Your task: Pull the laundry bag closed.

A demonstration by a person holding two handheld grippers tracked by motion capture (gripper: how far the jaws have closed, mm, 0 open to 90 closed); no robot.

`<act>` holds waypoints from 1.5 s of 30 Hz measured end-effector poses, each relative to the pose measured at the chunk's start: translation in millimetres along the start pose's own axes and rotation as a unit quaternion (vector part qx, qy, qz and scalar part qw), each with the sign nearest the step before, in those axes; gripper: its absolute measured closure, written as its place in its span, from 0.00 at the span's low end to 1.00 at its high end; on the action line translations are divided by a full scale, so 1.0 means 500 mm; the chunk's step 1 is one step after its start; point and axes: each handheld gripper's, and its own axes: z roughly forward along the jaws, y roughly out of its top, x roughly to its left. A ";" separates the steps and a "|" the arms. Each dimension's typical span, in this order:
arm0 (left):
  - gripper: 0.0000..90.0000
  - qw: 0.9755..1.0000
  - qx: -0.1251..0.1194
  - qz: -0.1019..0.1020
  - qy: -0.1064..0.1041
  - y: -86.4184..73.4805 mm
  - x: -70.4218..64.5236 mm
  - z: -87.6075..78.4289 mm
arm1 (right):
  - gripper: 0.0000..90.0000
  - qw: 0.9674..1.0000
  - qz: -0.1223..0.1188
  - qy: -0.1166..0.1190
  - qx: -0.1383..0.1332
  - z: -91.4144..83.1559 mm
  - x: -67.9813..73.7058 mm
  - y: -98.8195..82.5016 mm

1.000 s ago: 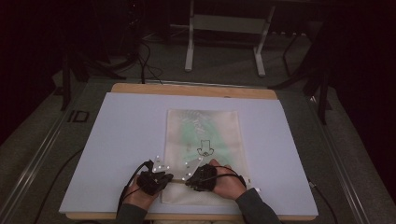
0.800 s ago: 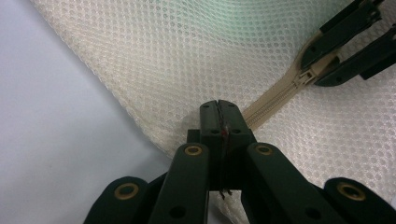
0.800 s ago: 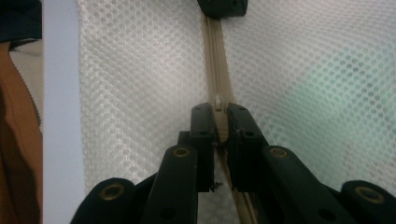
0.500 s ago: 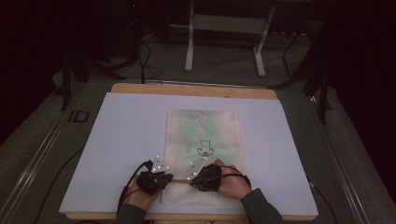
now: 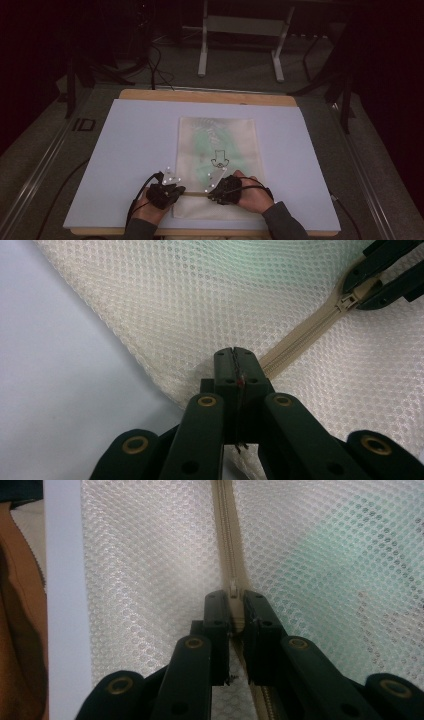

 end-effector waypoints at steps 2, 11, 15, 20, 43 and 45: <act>0.99 1.000 0.000 0.000 0.000 0.000 0.000 0.000 | 0.91 1.000 0.000 -0.001 0.003 0.001 0.001 0.000; 0.99 1.000 0.000 0.000 0.000 0.000 0.000 0.000 | 0.91 1.000 -0.001 -0.004 0.008 -0.006 -0.001 -0.011; 0.99 1.000 0.000 0.000 0.001 0.000 0.000 0.000 | 0.91 1.000 0.001 -0.004 0.011 -0.010 -0.001 -0.016; 0.99 1.000 0.000 0.000 0.001 0.000 -0.001 0.000 | 0.91 1.000 0.002 -0.004 0.015 -0.013 -0.001 -0.020; 0.99 1.000 0.000 0.000 0.001 0.000 0.000 0.000 | 0.91 1.000 0.006 -0.008 0.027 -0.029 -0.001 -0.047; 0.99 1.000 0.000 0.000 0.001 -0.001 0.000 0.000 | 0.91 1.000 0.007 -0.008 0.024 -0.030 -0.001 -0.048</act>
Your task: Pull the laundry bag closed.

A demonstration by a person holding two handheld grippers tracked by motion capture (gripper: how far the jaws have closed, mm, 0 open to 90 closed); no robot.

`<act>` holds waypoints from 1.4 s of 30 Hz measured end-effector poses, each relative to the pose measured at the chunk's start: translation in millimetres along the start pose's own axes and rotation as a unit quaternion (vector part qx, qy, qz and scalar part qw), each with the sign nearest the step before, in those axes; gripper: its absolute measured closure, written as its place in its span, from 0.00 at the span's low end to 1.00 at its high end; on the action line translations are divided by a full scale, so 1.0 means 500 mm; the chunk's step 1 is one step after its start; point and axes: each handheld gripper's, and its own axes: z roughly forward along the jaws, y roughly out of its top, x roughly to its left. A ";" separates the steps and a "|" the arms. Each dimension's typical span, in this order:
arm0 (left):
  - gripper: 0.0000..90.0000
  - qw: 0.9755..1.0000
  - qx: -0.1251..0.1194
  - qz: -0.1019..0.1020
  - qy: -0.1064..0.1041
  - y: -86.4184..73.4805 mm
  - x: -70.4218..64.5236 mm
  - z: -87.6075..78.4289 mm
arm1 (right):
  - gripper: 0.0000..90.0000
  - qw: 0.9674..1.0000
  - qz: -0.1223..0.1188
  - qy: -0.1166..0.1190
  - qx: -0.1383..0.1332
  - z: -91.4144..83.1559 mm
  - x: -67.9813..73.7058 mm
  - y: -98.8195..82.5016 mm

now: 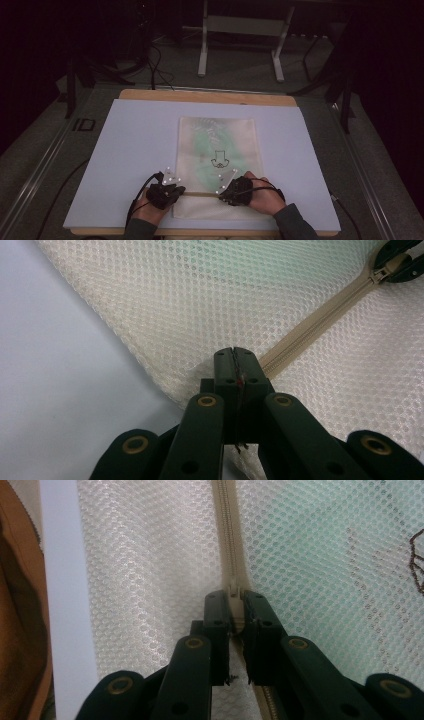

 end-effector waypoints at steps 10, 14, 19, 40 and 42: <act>0.99 1.000 0.000 -0.001 0.001 0.000 0.000 0.000 | 0.91 1.000 0.000 -0.001 0.001 -0.003 0.000 -0.006; 0.99 1.000 0.000 -0.001 0.001 0.000 0.000 0.000 | 0.91 1.000 0.003 -0.002 0.001 -0.006 0.001 -0.010; 0.99 1.000 0.000 -0.002 0.002 0.000 -0.001 0.000 | 0.91 1.000 0.005 -0.003 0.004 -0.009 0.000 -0.017; 0.99 1.000 -0.002 -0.007 -0.001 -0.001 0.001 0.000 | 0.91 1.000 0.014 -0.001 0.003 -0.019 -0.005 -0.039; 0.99 1.000 -0.002 -0.007 0.000 -0.001 0.000 0.000 | 0.91 1.000 0.014 -0.003 0.004 -0.021 -0.005 -0.042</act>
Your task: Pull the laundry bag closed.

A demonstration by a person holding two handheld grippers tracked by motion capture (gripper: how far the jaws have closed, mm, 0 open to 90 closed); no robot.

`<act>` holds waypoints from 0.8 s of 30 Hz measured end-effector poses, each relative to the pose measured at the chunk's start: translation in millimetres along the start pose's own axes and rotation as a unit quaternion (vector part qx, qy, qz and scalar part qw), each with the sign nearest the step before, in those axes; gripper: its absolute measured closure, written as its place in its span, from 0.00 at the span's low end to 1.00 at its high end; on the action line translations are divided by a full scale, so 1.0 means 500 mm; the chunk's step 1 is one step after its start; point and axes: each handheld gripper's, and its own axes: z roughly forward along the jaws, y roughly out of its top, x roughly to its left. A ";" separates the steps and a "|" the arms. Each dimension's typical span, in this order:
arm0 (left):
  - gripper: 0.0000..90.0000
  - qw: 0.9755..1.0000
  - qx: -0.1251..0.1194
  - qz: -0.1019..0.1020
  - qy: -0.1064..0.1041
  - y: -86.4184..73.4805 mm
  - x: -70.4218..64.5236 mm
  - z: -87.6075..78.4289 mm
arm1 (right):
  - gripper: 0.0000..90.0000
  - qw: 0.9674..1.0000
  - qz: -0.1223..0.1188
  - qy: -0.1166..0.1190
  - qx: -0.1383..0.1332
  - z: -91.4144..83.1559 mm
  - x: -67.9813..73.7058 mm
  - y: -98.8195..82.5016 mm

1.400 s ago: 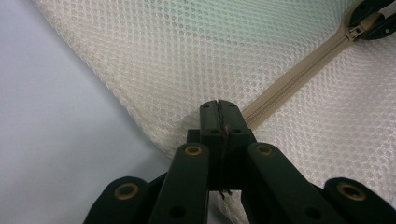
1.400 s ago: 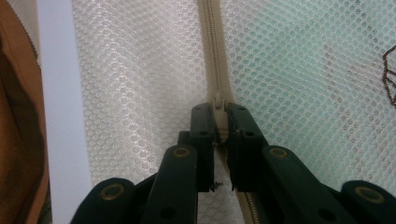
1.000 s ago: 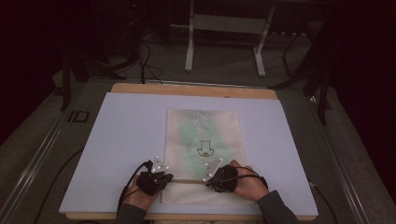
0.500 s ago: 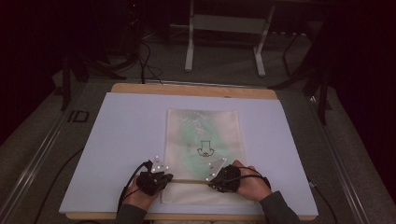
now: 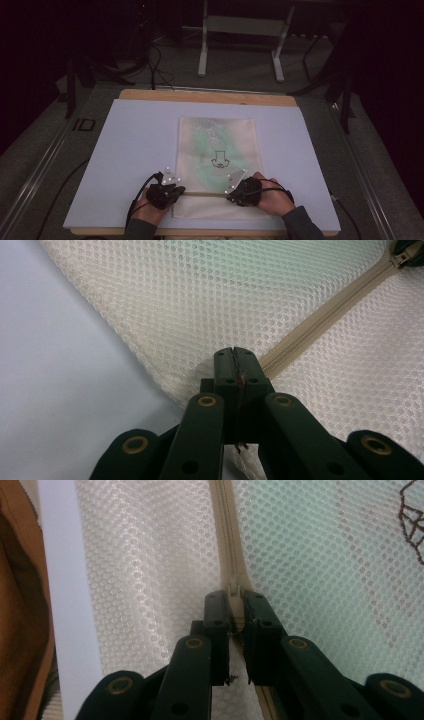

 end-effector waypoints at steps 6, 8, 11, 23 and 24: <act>0.99 1.000 -0.001 0.000 0.001 -0.001 0.000 0.000 | 0.91 1.000 0.003 0.000 0.000 -0.002 -0.001 -0.004; 0.99 1.000 -0.001 0.002 0.003 -0.001 -0.002 0.000 | 0.91 1.000 0.004 0.001 -0.002 -0.004 -0.002 -0.006; 0.99 1.000 -0.003 0.001 0.003 -0.002 -0.002 -0.001 | 0.91 1.000 0.005 0.001 -0.003 -0.004 -0.001 -0.007; 0.99 1.000 -0.016 -0.002 0.011 -0.009 -0.007 -0.001 | 0.91 1.000 0.005 0.002 0.000 -0.001 0.000 -0.008; 0.99 1.000 -0.017 -0.006 0.008 -0.010 -0.006 -0.001 | 0.91 1.000 0.004 0.002 -0.003 -0.002 -0.001 -0.008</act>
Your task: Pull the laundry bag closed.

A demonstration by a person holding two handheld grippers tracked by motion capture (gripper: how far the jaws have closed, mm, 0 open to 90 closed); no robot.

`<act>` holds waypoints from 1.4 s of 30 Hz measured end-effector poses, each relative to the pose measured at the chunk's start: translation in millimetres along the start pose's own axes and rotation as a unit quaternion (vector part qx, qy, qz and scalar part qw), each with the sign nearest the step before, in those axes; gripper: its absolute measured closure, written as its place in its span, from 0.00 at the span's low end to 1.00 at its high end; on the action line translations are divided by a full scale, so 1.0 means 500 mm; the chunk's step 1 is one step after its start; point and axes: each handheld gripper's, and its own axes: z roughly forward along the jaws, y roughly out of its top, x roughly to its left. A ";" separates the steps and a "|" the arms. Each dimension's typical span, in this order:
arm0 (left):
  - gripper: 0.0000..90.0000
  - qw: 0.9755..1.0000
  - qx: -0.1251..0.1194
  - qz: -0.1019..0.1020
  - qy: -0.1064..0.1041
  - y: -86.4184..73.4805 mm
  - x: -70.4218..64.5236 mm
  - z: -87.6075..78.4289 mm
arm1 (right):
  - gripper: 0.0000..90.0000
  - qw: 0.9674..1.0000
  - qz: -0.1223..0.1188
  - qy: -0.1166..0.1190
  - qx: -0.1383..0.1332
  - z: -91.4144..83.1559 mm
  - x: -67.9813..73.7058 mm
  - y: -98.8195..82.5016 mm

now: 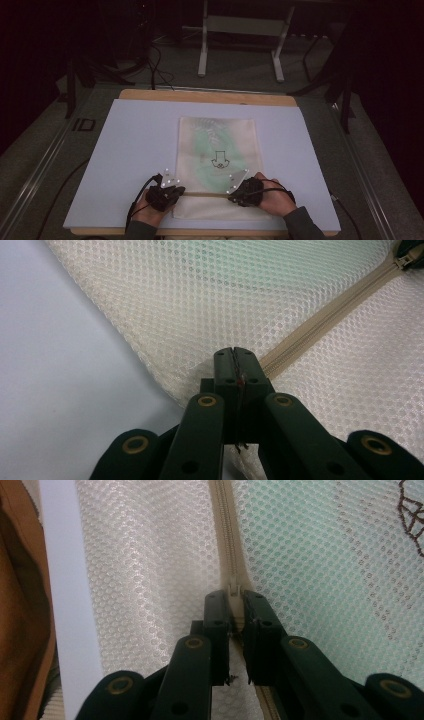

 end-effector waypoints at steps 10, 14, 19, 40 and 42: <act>0.99 1.000 0.001 -0.014 -0.004 0.000 0.003 0.000 | 0.91 1.000 0.001 -0.002 0.004 -0.004 0.000 -0.004; 0.99 1.000 0.000 -0.016 -0.006 0.000 0.005 0.000 | 0.91 1.000 0.003 -0.006 0.009 -0.009 -0.001 -0.010; 0.99 1.000 0.000 -0.017 -0.007 0.000 0.005 0.000 | 0.91 1.000 0.004 -0.007 0.009 -0.013 -0.002 -0.017; 0.99 1.000 0.000 -0.019 -0.009 0.000 0.005 0.001 | 0.91 1.000 0.017 -0.013 0.014 -0.033 -0.008 -0.051; 0.99 1.000 0.001 -0.018 -0.010 0.000 0.006 0.000 | 0.91 1.000 0.019 -0.011 0.009 -0.034 -0.007 -0.055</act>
